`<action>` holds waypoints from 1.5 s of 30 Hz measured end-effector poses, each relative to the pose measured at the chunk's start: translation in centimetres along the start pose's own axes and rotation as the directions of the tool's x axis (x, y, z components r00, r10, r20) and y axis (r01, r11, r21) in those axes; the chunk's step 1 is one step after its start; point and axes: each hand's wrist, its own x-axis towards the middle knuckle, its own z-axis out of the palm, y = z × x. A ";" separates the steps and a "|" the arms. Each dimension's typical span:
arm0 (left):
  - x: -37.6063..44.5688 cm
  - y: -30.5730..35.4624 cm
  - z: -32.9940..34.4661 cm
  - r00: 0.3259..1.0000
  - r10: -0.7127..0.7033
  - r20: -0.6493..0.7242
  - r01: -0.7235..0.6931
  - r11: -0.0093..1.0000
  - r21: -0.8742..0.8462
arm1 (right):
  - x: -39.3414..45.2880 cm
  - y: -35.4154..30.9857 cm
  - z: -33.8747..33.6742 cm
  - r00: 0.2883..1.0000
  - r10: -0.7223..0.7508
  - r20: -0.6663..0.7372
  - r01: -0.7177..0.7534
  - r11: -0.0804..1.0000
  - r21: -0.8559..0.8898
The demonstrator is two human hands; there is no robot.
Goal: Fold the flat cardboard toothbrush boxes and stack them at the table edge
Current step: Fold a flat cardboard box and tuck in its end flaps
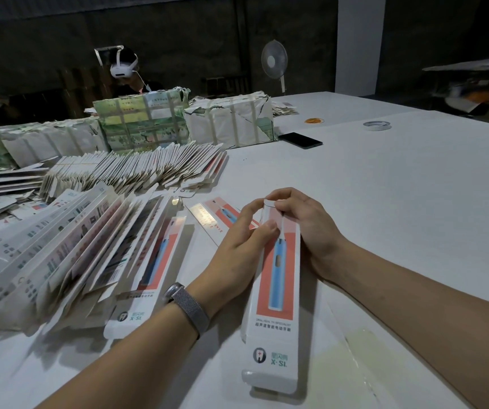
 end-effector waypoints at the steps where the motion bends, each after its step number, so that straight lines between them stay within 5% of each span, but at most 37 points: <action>1: -0.1 0.0 0.0 1.000 0.002 0.005 -0.002 1.000 -0.002 | 0.0 0.0 0.0 1.000 -0.002 0.001 0.002 1.000 0.002; 30: -0.1 -0.1 -0.3 0.998 0.032 0.060 -0.029 0.998 -0.047 | 0.7 0.6 -0.3 1.000 -0.015 -0.011 0.016 0.996 0.085; 45: -0.4 0.5 -0.3 0.998 0.038 0.041 -0.038 0.999 -0.002 | 0.4 0.4 -0.2 0.997 -0.073 -0.011 0.073 0.997 -0.036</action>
